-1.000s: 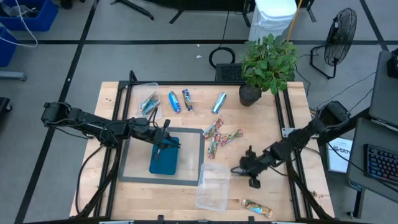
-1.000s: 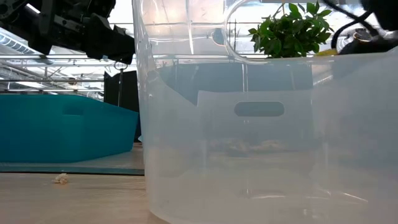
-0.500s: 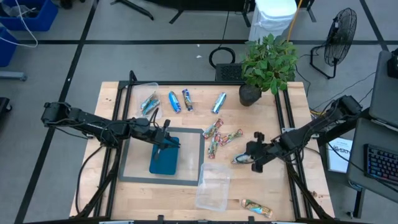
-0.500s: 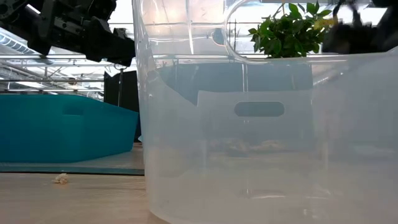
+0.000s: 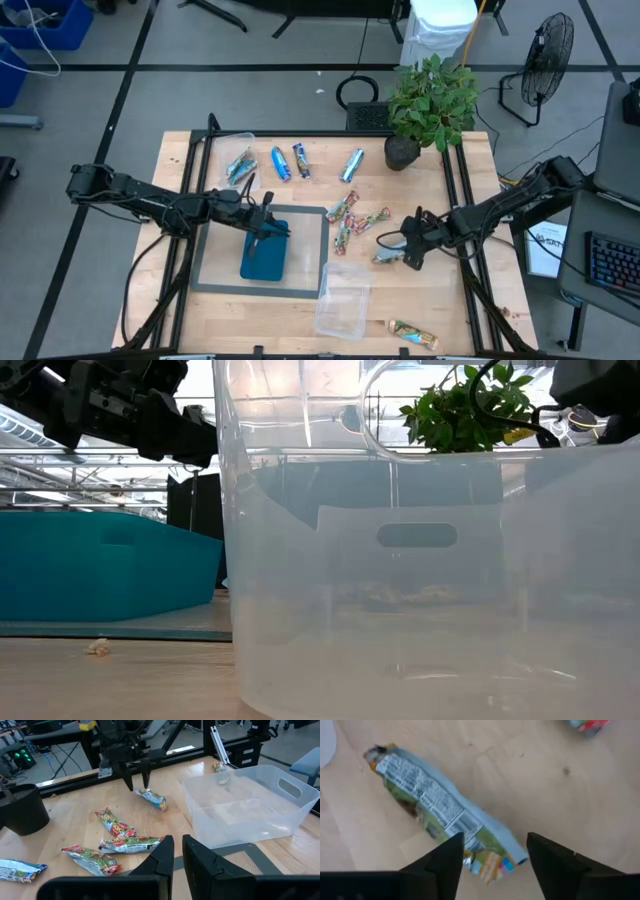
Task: Pick and place Granola Bars by type
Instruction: Put the yellow granola bar into the top transparent bin
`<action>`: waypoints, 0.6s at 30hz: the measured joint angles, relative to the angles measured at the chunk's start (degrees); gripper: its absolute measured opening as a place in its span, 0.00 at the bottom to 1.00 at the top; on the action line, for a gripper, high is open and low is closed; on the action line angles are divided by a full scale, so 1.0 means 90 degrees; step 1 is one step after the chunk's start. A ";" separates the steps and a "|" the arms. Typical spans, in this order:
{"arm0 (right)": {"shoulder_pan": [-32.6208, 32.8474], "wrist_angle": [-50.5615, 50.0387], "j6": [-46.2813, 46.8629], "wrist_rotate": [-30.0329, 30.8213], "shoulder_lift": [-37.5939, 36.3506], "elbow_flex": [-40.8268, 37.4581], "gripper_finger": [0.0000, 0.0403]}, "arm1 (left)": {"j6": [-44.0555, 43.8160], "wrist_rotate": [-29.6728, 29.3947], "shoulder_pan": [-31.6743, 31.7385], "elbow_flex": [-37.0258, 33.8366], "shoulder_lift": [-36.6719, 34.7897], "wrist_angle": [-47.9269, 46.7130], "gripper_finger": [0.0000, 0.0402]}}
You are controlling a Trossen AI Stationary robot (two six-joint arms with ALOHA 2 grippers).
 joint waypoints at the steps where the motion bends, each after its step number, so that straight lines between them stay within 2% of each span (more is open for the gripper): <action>1: -0.0001 0.0049 0.0061 -0.0092 -0.0002 -0.0040 0.55 | 0.0000 0.0000 0.0000 0.0000 0.0000 -0.0002 0.12; 9: 0.0002 0.0133 0.0678 -0.0265 -0.0014 -0.0422 0.56 | 0.0005 0.0000 0.0000 0.0000 0.0000 0.0000 0.12; 18: 0.0002 0.0411 0.0818 -0.0288 -0.0017 -0.0516 0.57 | 0.0005 0.0000 0.0000 0.0000 0.0000 0.0002 0.12</action>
